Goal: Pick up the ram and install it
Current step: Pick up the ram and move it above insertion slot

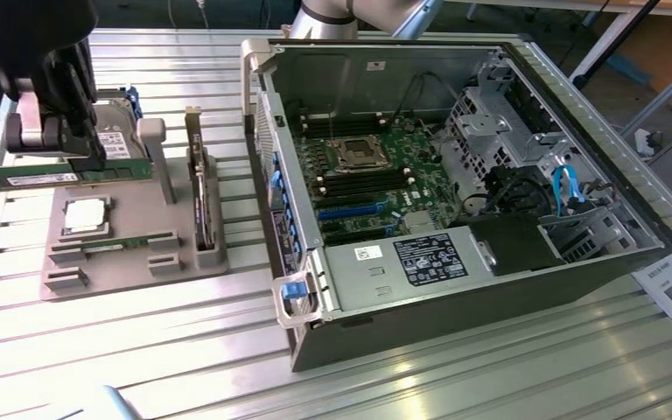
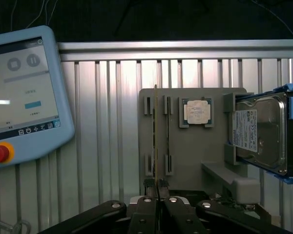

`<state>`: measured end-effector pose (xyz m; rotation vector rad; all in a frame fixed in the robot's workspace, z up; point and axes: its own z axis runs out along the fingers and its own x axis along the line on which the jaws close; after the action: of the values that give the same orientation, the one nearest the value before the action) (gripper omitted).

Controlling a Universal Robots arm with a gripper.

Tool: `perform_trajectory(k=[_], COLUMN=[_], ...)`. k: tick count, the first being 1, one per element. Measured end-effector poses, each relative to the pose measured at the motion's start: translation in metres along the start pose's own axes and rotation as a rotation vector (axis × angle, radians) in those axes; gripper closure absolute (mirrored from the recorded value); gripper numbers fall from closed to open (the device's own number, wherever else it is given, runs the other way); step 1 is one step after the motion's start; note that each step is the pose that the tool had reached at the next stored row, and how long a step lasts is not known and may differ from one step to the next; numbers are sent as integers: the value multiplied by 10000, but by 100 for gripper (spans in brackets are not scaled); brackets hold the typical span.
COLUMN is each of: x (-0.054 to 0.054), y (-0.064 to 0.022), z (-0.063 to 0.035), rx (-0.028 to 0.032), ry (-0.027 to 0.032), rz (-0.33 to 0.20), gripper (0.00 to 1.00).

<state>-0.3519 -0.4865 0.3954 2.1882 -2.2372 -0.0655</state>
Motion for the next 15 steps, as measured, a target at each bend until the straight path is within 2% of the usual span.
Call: perform_trajectory(k=[10, 15], x=[-1, -2], y=[-90, -170], z=[-4, -6], rx=[-1, 0], ry=[1, 0], rz=[0, 0], gripper=[88, 88])
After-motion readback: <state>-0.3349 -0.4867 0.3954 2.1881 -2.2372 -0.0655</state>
